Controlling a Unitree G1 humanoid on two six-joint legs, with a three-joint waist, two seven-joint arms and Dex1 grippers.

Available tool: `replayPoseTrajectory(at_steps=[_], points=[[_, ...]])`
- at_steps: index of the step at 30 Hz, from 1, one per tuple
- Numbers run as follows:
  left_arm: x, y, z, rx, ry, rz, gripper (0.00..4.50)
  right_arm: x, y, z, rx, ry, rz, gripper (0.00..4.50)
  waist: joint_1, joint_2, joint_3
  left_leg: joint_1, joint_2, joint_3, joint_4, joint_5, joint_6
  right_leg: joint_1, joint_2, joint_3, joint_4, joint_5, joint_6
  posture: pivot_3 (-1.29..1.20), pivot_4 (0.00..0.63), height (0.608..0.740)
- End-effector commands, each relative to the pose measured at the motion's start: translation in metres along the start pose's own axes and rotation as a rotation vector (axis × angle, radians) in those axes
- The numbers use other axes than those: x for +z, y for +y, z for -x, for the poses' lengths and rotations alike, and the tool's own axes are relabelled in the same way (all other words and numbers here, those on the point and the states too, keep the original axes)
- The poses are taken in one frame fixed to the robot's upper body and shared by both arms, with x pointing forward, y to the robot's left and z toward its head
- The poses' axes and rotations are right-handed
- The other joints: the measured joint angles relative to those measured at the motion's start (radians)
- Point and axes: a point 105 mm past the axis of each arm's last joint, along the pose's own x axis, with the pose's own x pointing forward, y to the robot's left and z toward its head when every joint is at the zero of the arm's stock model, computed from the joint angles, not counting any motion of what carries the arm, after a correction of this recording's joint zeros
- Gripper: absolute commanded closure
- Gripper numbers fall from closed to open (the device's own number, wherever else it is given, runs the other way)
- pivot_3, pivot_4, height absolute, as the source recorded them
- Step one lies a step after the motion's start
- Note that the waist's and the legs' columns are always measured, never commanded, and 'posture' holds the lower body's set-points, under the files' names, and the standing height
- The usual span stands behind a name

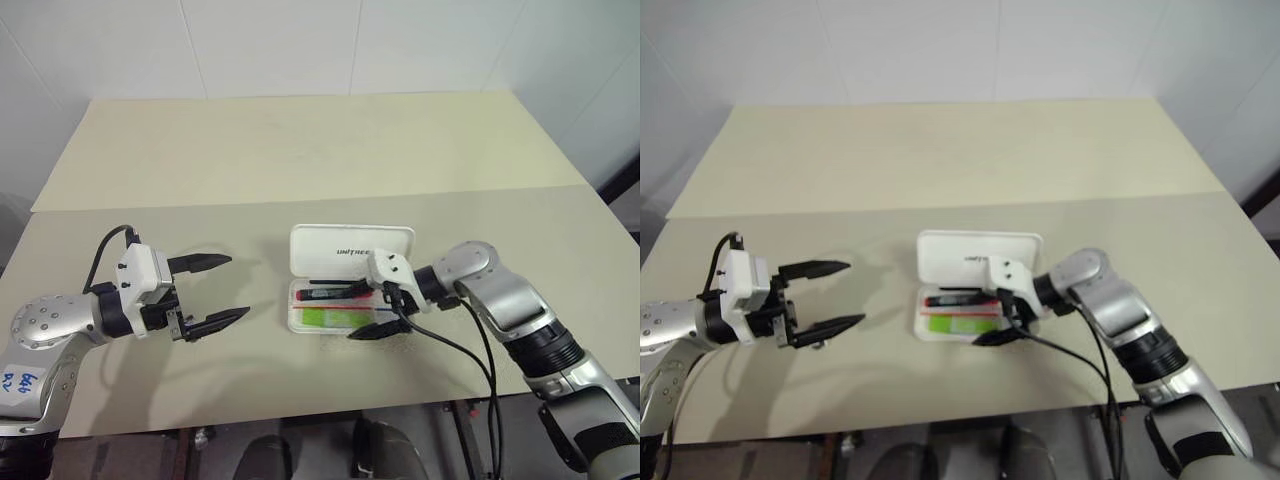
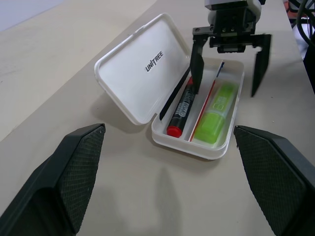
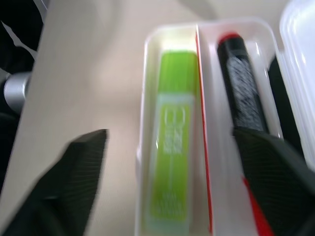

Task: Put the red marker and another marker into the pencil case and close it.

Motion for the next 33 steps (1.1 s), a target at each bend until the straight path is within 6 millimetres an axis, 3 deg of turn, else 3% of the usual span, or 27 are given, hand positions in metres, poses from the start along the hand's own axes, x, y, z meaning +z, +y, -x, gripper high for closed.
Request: replayPoseTrajectory(at_steps=[1,7,10,14,17,23,27,33], points=[[0.009,-0.001,-0.003,-0.017,-0.027,-0.039,0.00,0.019,-0.001,0.007,-0.014,-0.046,0.048,0.05,0.001,0.000,0.000,0.000,0.000,0.000,0.000,0.000,0.000,0.000,0.000,0.000,0.000,0.000,0.000,0.00,0.150,0.740],[0.009,-0.001,-0.003,-0.015,-0.027,-0.042,0.00,0.029,0.006,0.018,0.036,-0.122,0.063,0.05,0.000,0.000,0.000,0.000,0.000,0.000,0.000,0.000,0.000,0.000,0.000,0.000,0.000,0.000,0.000,0.00,0.150,0.740],[0.003,-0.002,0.004,0.022,-0.006,-0.043,0.00,0.034,0.009,0.041,0.046,-0.210,0.095,0.05,0.000,0.000,0.000,0.000,0.000,0.000,0.000,0.000,0.000,0.000,0.000,0.000,0.000,0.000,0.000,0.00,0.150,0.740],[-0.002,0.002,0.012,0.167,-0.007,-0.045,0.00,0.044,0.008,0.068,0.014,-0.347,0.135,0.05,0.000,0.000,0.000,0.000,0.000,0.000,-0.001,-0.001,0.001,0.000,0.000,0.000,-0.001,0.000,0.000,0.00,0.150,0.740],[-0.009,0.006,0.016,0.411,-0.026,-0.023,0.00,0.052,0.005,0.089,-0.019,-0.422,0.129,0.05,0.000,0.000,0.000,0.000,0.000,0.000,0.000,-0.001,0.001,0.000,0.000,0.000,-0.001,0.000,0.000,0.00,0.150,0.740],[-0.025,-0.011,0.019,0.649,-0.002,0.060,0.00,0.059,-0.004,0.112,-0.083,-0.451,0.134,0.05,0.002,-0.001,-0.001,0.000,0.000,0.000,0.000,-0.001,0.002,0.001,-0.001,0.001,-0.001,0.000,0.000,0.00,0.150,0.740],[-0.038,-0.028,0.011,0.816,0.007,0.180,0.00,0.063,-0.022,0.130,-0.167,-0.436,0.189,0.05,0.001,-0.002,-0.001,0.001,-0.001,0.000,0.001,-0.001,0.003,0.002,-0.003,0.002,-0.002,0.000,0.000,0.00,0.150,0.740],[-0.057,-0.046,-0.001,1.001,0.065,0.299,0.00,0.064,-0.032,0.137,-0.169,-0.409,0.208,0.05,0.002,-0.003,-0.003,0.001,0.000,0.000,0.001,-0.002,0.003,0.002,-0.002,0.001,-0.002,0.000,0.000,0.00,0.150,0.740]])
